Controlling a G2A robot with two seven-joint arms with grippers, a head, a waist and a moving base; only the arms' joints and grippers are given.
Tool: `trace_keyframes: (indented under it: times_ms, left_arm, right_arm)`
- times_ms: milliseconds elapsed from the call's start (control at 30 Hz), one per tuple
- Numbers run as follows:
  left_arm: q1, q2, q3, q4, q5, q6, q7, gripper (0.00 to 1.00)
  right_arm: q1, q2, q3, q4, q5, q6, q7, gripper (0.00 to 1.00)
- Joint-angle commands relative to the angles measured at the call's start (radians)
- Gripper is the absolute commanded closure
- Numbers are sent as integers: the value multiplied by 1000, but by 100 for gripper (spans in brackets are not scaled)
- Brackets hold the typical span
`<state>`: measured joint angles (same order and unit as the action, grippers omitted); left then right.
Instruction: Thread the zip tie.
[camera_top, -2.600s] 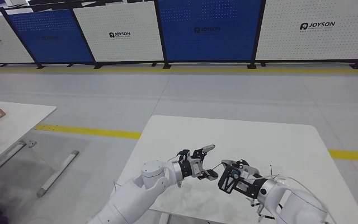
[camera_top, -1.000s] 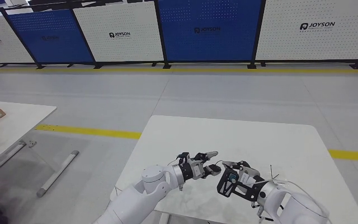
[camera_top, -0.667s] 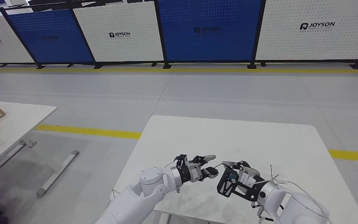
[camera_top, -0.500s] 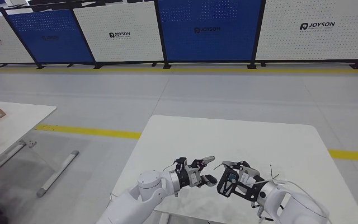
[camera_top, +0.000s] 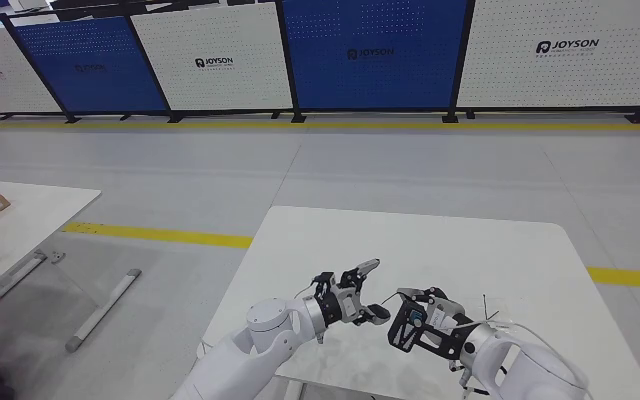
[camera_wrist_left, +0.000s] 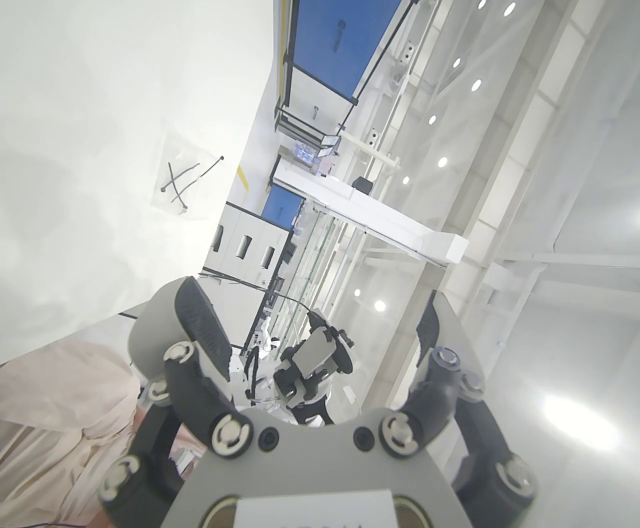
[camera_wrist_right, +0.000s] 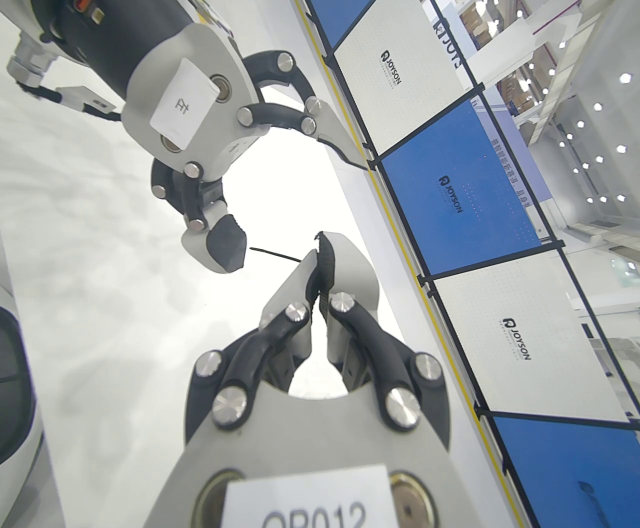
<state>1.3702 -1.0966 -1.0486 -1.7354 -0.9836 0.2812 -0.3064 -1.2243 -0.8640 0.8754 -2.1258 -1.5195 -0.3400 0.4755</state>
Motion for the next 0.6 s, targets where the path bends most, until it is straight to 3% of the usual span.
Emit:
trace_keyframes:
  times_ms: [0, 100, 167, 200, 233, 267, 333, 433, 500, 567]
  left_arm:
    - [-5, -4, 1, 15, -21, 6, 50, 0]
    - [-30, -15, 13, 37, -71, 27, 107, 0]
    - [-44, -19, 23, 49, -92, 44, 108, 0]
    - [-50, -21, 25, 54, -102, 53, 106, 6]
    - [-56, -22, 27, 59, -107, 59, 105, 37]
    - [-58, -23, 28, 61, -115, 59, 101, 52]
    - [-60, -23, 32, 65, -126, 59, 87, 64]
    - [-62, -19, 31, 69, -144, 59, 66, 72]
    - [-61, -15, 33, 68, -152, 59, 46, 90]
    - [-62, -10, 38, 70, -162, 59, 31, 96]
  right_arm:
    - [0, 0, 0, 0, 0, 0, 0, 100]
    - [0, 0, 0, 0, 0, 0, 0, 100]
    - [0, 0, 0, 0, 0, 0, 0, 100]
    - [0, 0, 0, 0, 0, 0, 0, 100]
    - [0, 0, 0, 0, 0, 0, 0, 100]
    - [0, 0, 0, 0, 0, 0, 0, 100]
    - [0, 0, 0, 0, 0, 0, 0, 100]
    - [0, 0, 0, 0, 0, 0, 0, 100]
    - [0, 0, 0, 0, 0, 0, 0, 100]
    - [0, 0, 0, 0, 0, 0, 0, 100]
